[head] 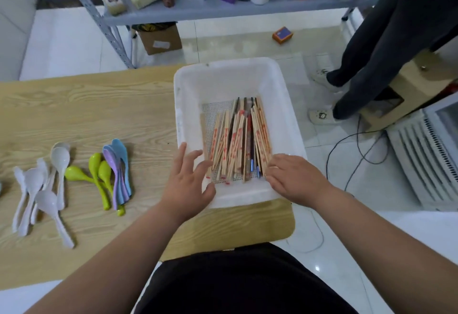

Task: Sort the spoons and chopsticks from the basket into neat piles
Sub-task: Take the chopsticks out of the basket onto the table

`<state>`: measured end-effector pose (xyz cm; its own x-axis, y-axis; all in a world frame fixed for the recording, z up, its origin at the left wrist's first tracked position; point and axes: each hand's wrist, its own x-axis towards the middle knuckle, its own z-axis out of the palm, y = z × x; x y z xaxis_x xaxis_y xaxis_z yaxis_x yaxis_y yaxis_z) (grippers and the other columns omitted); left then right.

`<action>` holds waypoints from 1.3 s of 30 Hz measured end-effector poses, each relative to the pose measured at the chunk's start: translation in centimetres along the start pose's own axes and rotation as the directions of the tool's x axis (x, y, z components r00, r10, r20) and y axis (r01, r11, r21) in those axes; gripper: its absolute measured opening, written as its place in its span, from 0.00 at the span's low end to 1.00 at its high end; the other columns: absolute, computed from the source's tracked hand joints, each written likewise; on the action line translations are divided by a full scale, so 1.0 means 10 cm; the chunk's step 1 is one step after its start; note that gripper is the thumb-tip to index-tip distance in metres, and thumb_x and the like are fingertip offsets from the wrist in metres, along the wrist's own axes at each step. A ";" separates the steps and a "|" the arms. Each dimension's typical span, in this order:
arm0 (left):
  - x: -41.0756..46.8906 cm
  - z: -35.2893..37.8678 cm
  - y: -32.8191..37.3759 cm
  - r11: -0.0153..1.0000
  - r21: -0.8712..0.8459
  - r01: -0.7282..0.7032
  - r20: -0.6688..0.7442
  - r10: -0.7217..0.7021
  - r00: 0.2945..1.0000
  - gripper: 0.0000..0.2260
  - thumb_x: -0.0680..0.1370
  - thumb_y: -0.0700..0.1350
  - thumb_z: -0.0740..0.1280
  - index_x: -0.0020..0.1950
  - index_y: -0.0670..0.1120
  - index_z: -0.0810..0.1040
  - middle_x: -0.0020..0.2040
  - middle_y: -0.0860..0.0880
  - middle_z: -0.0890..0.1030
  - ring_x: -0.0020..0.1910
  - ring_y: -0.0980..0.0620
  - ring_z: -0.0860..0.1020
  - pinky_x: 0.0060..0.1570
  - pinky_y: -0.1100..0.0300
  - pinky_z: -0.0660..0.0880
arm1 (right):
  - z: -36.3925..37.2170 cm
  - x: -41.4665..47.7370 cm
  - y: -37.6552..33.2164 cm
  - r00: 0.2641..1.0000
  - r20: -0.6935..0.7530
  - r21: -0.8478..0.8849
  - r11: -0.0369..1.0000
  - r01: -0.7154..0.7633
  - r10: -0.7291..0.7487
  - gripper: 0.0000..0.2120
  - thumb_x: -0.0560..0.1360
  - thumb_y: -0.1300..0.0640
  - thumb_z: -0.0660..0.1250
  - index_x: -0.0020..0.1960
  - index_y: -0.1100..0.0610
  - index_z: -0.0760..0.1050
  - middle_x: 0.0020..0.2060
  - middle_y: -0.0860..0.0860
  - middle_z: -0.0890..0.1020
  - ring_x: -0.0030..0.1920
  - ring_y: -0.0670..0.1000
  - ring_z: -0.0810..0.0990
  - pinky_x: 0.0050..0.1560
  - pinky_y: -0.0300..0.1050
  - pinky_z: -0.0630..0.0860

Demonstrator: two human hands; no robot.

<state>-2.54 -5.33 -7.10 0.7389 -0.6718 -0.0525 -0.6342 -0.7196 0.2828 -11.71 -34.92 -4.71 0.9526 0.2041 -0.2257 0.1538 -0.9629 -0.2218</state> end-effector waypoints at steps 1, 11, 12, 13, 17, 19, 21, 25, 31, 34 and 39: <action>0.00 0.01 0.04 1.000 0.004 0.009 -0.004 -0.009 1.000 0.24 0.74 0.55 0.61 0.66 0.45 0.77 0.69 0.41 0.70 0.79 0.33 0.52 0.77 0.37 0.52 | 0.01 -0.05 0.01 1.000 -0.013 0.021 1.000 -0.008 0.008 0.21 0.82 0.47 0.52 0.53 0.54 0.82 0.51 0.49 0.81 0.55 0.52 0.77 0.57 0.51 0.75; 0.28 -0.07 0.57 0.979 -0.141 0.146 -0.023 -0.150 0.988 0.24 0.73 0.42 0.70 0.69 0.41 0.73 0.68 0.41 0.70 0.66 0.39 0.71 0.64 0.44 0.75 | 0.00 -0.06 0.20 1.000 -0.031 0.023 1.000 0.007 -0.007 0.21 0.77 0.44 0.59 0.58 0.56 0.83 0.59 0.54 0.82 0.67 0.58 0.76 0.72 0.59 0.69; 0.40 -0.06 0.64 0.952 -0.193 0.238 0.057 -0.231 0.971 0.26 0.75 0.41 0.69 0.72 0.41 0.70 0.69 0.41 0.69 0.65 0.40 0.72 0.64 0.47 0.74 | 0.00 -0.05 0.21 1.000 -0.015 0.024 1.000 0.009 -0.009 0.21 0.77 0.44 0.59 0.58 0.54 0.83 0.60 0.54 0.82 0.68 0.57 0.75 0.72 0.57 0.69; 0.54 -0.05 0.67 0.915 -0.212 0.344 0.137 -0.320 0.937 0.26 0.76 0.41 0.67 0.74 0.41 0.66 0.69 0.41 0.67 0.65 0.41 0.72 0.65 0.49 0.72 | 0.00 -0.04 0.20 1.000 -0.016 0.023 1.000 0.014 -0.014 0.21 0.77 0.44 0.59 0.58 0.54 0.83 0.60 0.53 0.82 0.67 0.57 0.76 0.70 0.56 0.69; 1.05 0.10 0.68 0.774 -0.064 0.630 0.338 -0.577 0.744 0.29 0.80 0.53 0.65 0.72 0.36 0.61 0.67 0.37 0.69 0.64 0.39 0.72 0.63 0.48 0.72 | 0.01 -0.03 0.18 1.000 -0.026 0.042 0.999 0.017 -0.015 0.20 0.76 0.47 0.56 0.52 0.54 0.83 0.52 0.51 0.82 0.58 0.54 0.78 0.60 0.51 0.74; 1.20 0.19 0.68 0.758 0.014 0.652 0.363 -0.612 0.703 0.34 0.79 0.57 0.67 0.73 0.35 0.60 0.66 0.36 0.69 0.64 0.39 0.72 0.63 0.49 0.73 | 0.03 -0.02 0.19 0.999 -0.035 0.040 0.999 0.027 -0.026 0.19 0.76 0.48 0.55 0.50 0.54 0.82 0.50 0.50 0.81 0.55 0.53 0.78 0.56 0.51 0.73; 1.27 0.27 0.65 0.730 0.029 0.683 0.347 -0.648 0.678 0.35 0.78 0.56 0.69 0.73 0.34 0.59 0.67 0.36 0.69 0.64 0.39 0.73 0.63 0.50 0.73 | 0.06 -0.01 0.20 0.999 -0.041 0.033 0.999 0.033 -0.032 0.19 0.77 0.48 0.54 0.49 0.54 0.81 0.49 0.50 0.80 0.54 0.52 0.77 0.55 0.50 0.72; 1.31 0.40 0.63 0.734 0.056 0.677 0.345 -0.650 0.677 0.28 0.80 0.51 0.66 0.71 0.34 0.62 0.66 0.36 0.71 0.64 0.39 0.73 0.63 0.51 0.72 | 0.08 0.00 0.21 0.998 -0.049 0.026 0.999 0.036 -0.035 0.18 0.77 0.48 0.55 0.48 0.54 0.81 0.48 0.49 0.80 0.54 0.52 0.77 0.54 0.50 0.72; 1.28 0.48 0.70 0.747 0.031 0.664 0.255 -0.648 0.718 0.19 0.77 0.42 0.65 0.66 0.38 0.69 0.71 0.37 0.60 0.68 0.39 0.62 0.69 0.50 0.63 | 0.10 0.00 0.23 0.997 -0.060 0.021 0.999 0.049 -0.048 0.17 0.77 0.48 0.55 0.48 0.54 0.81 0.47 0.49 0.80 0.53 0.52 0.76 0.53 0.51 0.71; 1.29 0.49 0.73 0.732 0.022 0.681 0.290 -0.656 0.697 0.20 0.78 0.43 0.65 0.68 0.38 0.67 0.69 0.37 0.64 0.66 0.39 0.65 0.68 0.50 0.65 | 0.09 0.01 0.22 0.998 -0.047 0.019 0.999 0.043 -0.042 0.18 0.77 0.48 0.54 0.47 0.54 0.81 0.47 0.50 0.80 0.53 0.53 0.77 0.53 0.51 0.71; 1.32 0.49 0.69 0.691 -0.052 0.721 0.370 -0.657 0.657 0.18 0.77 0.43 0.67 0.64 0.38 0.68 0.60 0.38 0.75 0.55 0.40 0.78 0.50 0.51 0.77 | 0.08 0.02 0.20 0.999 -0.033 0.026 0.999 0.035 -0.034 0.19 0.77 0.48 0.52 0.47 0.54 0.81 0.46 0.49 0.80 0.52 0.52 0.77 0.53 0.51 0.71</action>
<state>1.74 -19.97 -10.52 0.8176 -0.0337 -0.5748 0.1061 -0.9724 0.2078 -11.41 -36.72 -5.93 0.9549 0.2308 -0.1869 0.1800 -0.9503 -0.2542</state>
